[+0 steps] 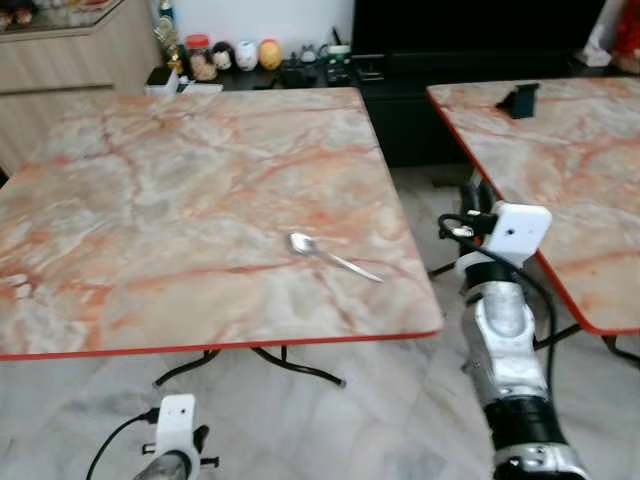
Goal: Setting the table
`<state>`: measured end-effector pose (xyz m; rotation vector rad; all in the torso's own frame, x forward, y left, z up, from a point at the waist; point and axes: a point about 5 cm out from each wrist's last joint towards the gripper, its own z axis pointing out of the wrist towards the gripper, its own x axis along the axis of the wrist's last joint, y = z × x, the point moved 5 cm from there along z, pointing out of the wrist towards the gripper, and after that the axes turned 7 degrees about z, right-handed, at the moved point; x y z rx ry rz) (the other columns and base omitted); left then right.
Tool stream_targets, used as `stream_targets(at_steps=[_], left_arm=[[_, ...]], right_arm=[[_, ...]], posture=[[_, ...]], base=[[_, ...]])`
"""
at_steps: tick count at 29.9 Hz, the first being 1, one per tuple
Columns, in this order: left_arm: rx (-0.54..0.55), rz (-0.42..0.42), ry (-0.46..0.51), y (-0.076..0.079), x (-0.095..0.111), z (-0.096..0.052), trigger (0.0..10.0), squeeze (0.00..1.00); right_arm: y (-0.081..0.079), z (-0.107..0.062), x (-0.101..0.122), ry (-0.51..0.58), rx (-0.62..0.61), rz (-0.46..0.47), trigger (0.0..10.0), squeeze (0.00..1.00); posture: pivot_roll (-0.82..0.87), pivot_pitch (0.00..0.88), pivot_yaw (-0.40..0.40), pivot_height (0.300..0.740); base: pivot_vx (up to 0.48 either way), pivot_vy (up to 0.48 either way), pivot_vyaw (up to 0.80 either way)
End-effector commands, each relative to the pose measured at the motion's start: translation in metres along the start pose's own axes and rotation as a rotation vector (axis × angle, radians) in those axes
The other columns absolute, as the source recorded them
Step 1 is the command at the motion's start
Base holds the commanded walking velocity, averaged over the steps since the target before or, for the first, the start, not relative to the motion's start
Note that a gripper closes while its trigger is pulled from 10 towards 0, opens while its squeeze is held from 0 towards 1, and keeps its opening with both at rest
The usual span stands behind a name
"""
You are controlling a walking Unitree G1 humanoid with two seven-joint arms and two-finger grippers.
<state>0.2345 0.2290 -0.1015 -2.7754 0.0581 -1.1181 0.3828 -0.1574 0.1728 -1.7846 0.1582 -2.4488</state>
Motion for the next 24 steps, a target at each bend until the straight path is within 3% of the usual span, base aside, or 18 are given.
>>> stream_targets(at_steps=[1,13,15,19,24], left_arm=[[-0.014,-0.004,-0.012,0.0062,-0.0039,-0.0004,10.0,0.00],[-0.015,-0.021,-0.022,0.0074,-0.0072,-0.0011,10.0,0.00],[-0.015,-0.020,-0.025,0.0072,-0.0079,-0.0012,10.0,0.00],[-0.015,-0.017,-0.027,0.0070,-0.0084,-0.0013,10.0,0.00],[-0.024,-0.008,-0.023,0.0100,-0.0065,-0.0007,10.0,0.00]], right_arm=[[0.0116,0.0010,0.0043,0.011,-0.025,-0.010,10.0,0.00],[0.0091,0.0007,0.0044,0.011,-0.006,-0.018,10.0,0.00],[0.0080,0.0003,0.0058,0.016,0.004,-0.029,10.0,0.00],[0.0085,-0.0007,0.0037,0.005,0.001,-0.018,10.0,0.00],[0.0101,-0.0010,0.0018,-0.003,-0.004,0.000,10.0,0.00]], posture=[[-0.11,0.000,0.015,0.740],[-0.10,0.000,0.013,0.740],[-0.11,0.000,0.013,0.740],[-0.11,0.000,0.013,0.740],[-0.11,0.000,0.013,0.740]], base=[[0.000,0.000,0.00],[0.000,0.000,0.00],[0.000,0.000,0.80],[0.272,0.000,0.80],[0.328,0.000,0.00]])
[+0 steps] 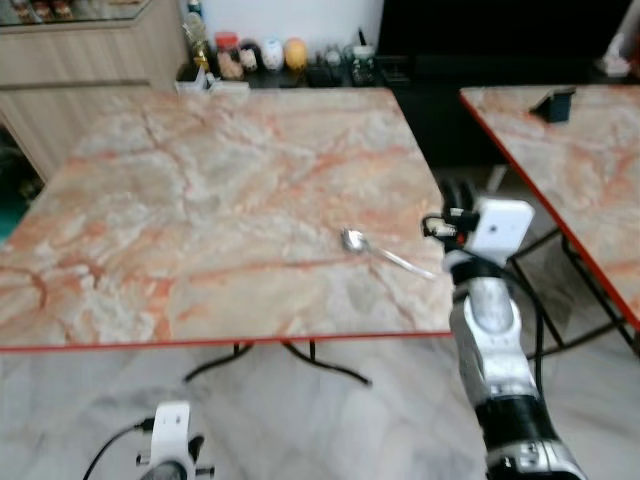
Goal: Setting the table
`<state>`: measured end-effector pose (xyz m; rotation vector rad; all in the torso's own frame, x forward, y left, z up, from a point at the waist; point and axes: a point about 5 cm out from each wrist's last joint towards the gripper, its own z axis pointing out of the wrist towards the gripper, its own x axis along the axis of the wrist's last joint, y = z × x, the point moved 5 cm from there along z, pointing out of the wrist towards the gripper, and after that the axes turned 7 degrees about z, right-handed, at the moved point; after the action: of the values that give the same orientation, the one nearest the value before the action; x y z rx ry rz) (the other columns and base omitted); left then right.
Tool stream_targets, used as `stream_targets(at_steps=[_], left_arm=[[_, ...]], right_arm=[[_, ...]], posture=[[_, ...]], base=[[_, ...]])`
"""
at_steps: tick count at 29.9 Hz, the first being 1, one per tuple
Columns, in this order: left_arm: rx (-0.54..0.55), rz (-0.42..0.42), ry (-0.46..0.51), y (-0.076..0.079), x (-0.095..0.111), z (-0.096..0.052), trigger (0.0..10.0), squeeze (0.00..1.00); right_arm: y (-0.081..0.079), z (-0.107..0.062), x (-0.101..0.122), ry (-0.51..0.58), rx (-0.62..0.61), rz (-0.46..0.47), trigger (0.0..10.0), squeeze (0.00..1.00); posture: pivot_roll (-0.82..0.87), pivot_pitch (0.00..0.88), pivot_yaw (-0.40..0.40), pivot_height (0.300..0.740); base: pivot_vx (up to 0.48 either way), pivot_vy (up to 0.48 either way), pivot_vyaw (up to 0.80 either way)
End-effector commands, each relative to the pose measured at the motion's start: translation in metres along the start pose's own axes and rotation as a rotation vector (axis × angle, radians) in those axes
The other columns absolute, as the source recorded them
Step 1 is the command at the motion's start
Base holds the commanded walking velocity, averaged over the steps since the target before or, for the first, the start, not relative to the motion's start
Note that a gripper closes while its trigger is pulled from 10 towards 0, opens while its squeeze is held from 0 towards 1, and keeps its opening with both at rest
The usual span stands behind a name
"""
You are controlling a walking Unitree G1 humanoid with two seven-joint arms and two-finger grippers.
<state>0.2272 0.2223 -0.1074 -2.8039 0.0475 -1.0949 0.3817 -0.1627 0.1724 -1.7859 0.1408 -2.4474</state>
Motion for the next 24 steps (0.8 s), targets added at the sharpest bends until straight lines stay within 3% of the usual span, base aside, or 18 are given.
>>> stream_targets(at_steps=[1,10,16,22,23,24], left_arm=[[-0.009,0.004,-0.001,0.003,0.002,0.001,10.0,0.00],[-0.012,0.005,0.005,0.006,0.005,0.002,10.0,0.00],[-0.008,0.004,0.011,0.007,0.006,0.002,10.0,0.00],[-0.008,0.005,0.006,0.007,0.004,0.001,10.0,0.00],[-0.008,0.005,0.005,0.007,0.003,0.001,10.0,0.00],[-0.008,0.005,0.004,0.007,0.003,0.001,10.0,0.00]], right_arm=[[0.004,0.000,0.001,-0.001,-0.010,0.005,10.0,0.00],[0.001,0.000,-0.001,-0.013,0.024,-0.019,10.0,0.00],[-0.002,-0.004,-0.006,-0.047,0.061,-0.012,10.0,0.00],[0.006,-0.014,-0.014,-0.091,0.074,-0.022,10.0,0.00],[0.007,-0.016,-0.015,-0.099,0.076,-0.021,10.0,0.55],[0.008,-0.018,-0.017,-0.108,0.082,-0.013,10.0,1.00]], posture=[[-0.11,0.000,0.013,0.740],[-0.11,0.000,0.006,0.740],[-0.11,0.000,0.002,0.740],[-0.11,0.000,0.002,0.740],[-0.11,0.000,0.002,0.740],[-0.11,0.000,0.002,0.740]], base=[[0.360,0.000,0.00],[0.363,0.000,0.00],[0.000,0.000,0.00],[0.000,0.000,0.00],[0.000,0.000,0.00],[0.000,0.000,0.00]])
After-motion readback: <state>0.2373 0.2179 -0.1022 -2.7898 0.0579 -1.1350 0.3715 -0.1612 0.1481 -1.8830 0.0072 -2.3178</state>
